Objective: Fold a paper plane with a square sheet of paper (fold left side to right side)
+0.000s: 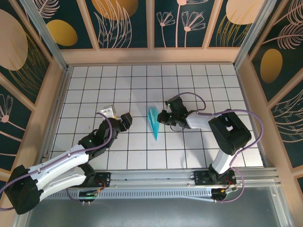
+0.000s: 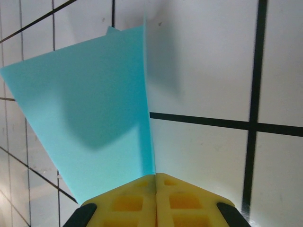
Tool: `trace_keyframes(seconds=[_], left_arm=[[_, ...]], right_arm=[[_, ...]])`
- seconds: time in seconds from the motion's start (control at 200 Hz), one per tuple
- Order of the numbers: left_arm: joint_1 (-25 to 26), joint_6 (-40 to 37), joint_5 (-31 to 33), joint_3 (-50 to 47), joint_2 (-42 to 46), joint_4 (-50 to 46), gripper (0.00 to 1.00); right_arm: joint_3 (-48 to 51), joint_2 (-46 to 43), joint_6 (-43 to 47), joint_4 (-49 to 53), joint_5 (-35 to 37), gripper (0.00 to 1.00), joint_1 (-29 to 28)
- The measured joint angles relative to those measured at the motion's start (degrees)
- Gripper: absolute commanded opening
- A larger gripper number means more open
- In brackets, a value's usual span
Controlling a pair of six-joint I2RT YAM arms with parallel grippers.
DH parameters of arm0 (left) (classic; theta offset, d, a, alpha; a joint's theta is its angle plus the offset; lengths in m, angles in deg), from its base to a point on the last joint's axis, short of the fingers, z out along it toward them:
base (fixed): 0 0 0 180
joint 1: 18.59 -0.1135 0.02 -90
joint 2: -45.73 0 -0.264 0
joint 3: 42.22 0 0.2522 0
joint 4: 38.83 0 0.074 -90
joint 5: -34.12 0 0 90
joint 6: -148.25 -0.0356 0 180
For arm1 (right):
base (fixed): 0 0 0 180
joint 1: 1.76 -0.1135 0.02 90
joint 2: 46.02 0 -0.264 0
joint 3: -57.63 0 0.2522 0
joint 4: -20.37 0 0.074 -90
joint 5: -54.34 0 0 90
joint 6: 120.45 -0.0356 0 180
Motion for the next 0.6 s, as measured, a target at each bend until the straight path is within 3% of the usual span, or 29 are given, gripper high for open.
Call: trace_keyframes(seconds=[0.27,0.601], left_arm=[[-0.33,0.00,-0.20,0.00,-0.09,0.04,0.77],[-0.37,0.00,-0.39,0.00,-0.50,0.02,0.78]], right_arm=[[-0.31,0.00,0.09,1.40,0.55,0.15,0.00],[-1.46,-2.27,1.42,6.62,4.04,0.39,-0.09]])
